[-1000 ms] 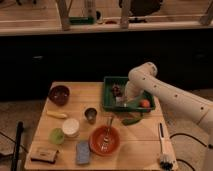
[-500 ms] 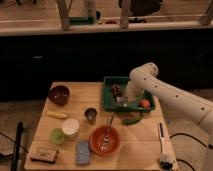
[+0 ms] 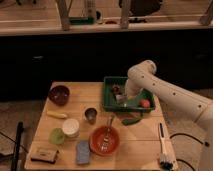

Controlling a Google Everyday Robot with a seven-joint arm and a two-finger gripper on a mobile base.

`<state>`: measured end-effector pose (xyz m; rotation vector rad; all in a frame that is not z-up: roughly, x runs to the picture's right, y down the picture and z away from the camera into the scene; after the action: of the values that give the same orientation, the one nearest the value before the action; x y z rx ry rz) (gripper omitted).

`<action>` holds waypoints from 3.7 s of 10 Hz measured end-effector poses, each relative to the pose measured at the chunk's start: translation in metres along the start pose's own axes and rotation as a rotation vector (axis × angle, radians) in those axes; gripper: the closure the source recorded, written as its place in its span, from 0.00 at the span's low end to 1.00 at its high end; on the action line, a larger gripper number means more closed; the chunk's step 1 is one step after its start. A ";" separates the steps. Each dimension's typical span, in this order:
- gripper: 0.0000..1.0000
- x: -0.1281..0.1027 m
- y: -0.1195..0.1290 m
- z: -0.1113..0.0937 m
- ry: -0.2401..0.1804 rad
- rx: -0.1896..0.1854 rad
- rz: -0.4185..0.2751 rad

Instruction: Place towel in tray

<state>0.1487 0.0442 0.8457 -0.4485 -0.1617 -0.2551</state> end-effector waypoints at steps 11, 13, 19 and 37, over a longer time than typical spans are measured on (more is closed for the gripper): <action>0.20 0.020 -0.017 -0.024 0.001 0.037 0.021; 0.20 0.027 -0.014 -0.027 -0.005 0.041 0.034; 0.20 0.032 -0.014 -0.034 0.000 0.053 0.059; 0.20 0.031 -0.015 -0.037 0.021 0.043 0.063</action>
<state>0.1780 0.0083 0.8250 -0.4075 -0.1322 -0.1946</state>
